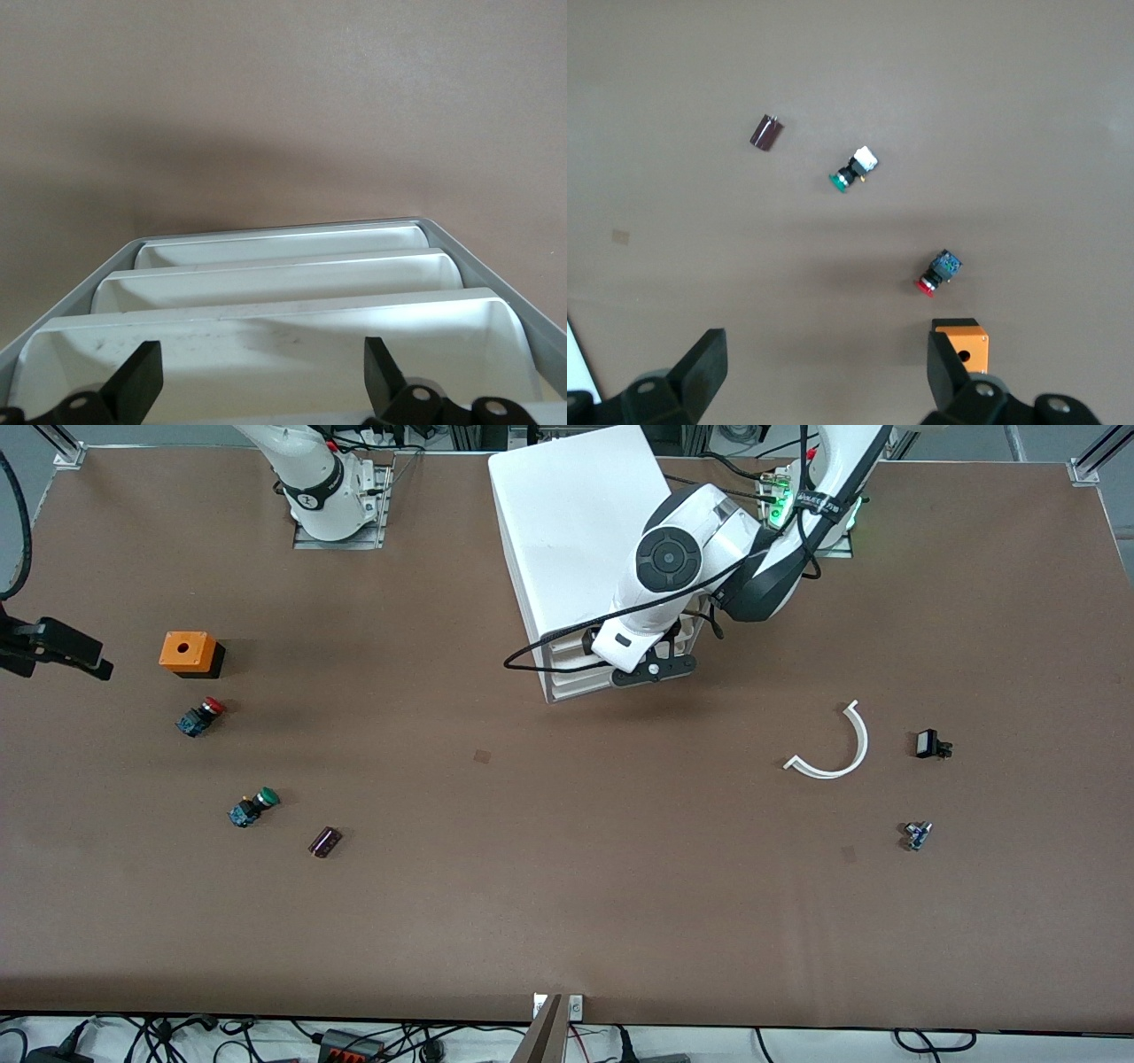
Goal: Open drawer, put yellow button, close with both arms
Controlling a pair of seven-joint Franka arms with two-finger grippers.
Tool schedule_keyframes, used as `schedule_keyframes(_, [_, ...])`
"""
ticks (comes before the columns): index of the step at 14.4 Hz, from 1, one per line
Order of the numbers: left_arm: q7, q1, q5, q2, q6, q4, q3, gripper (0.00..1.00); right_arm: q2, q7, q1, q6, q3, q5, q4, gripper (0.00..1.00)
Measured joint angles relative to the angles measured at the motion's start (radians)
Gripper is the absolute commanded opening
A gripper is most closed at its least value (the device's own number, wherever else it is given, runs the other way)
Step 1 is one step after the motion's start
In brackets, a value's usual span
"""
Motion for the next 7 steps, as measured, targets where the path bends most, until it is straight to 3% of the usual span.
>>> schedule_keyframes(3, [0.013,0.025,0.057,-0.001,0.001,0.006,0.001,1.00,-0.047,-0.001,0.002,0.008,0.000,-0.002,-0.067,1.00])
schedule_keyframes(7, [0.177,0.138,0.101,-0.012,-0.086,0.086,0.005,1.00,-0.075,-0.037,0.003,0.019,0.001,-0.018,-0.104,1.00])
